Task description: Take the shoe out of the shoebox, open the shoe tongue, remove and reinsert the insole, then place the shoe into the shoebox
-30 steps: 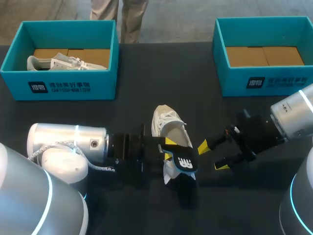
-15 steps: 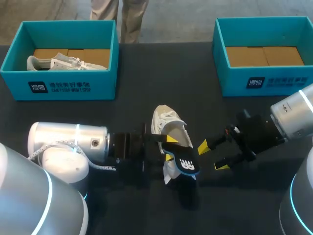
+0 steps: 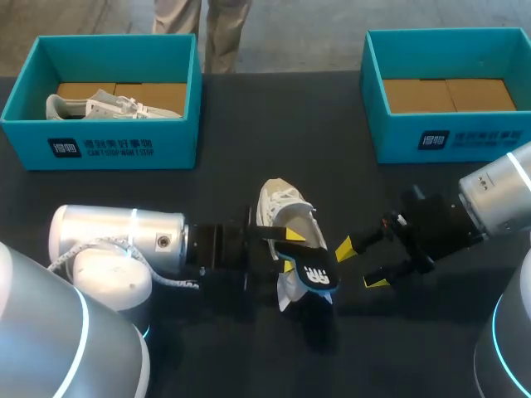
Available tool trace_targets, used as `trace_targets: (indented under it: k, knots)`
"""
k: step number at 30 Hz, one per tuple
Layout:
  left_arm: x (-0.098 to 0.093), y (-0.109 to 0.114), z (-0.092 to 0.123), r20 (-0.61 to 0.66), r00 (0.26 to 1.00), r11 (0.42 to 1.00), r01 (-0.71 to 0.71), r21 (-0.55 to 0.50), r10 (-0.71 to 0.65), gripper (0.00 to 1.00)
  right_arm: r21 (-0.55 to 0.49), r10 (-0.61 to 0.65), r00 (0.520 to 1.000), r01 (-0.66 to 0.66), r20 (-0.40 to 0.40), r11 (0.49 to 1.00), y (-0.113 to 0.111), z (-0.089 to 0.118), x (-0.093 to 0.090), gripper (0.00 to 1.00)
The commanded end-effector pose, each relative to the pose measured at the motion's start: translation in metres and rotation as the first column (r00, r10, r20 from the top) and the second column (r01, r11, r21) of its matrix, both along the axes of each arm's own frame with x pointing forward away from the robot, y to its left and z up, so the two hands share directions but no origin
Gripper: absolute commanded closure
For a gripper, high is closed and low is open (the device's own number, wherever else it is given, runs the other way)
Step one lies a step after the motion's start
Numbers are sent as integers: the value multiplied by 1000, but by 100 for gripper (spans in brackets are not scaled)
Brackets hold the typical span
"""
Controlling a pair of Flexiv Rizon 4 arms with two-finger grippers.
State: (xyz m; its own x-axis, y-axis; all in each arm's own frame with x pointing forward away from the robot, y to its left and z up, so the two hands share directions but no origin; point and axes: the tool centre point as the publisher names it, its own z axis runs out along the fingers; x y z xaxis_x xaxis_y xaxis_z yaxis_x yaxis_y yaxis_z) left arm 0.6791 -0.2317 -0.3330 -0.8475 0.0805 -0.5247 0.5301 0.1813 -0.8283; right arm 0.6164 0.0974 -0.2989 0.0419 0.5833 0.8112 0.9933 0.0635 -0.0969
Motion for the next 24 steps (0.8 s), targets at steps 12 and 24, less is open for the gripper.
trace_targets:
  k: [12,24]
  knots:
    - [-1,-15,5,2,1000,999,30,22,-30,69,-4,-2,1000,2,1,1000,1,0,-1,0]
    - [-3,-10,-3,7,1000,1000,13,1,-13,100,-4,-2,1000,2,1,1000,1,0,-1,0]
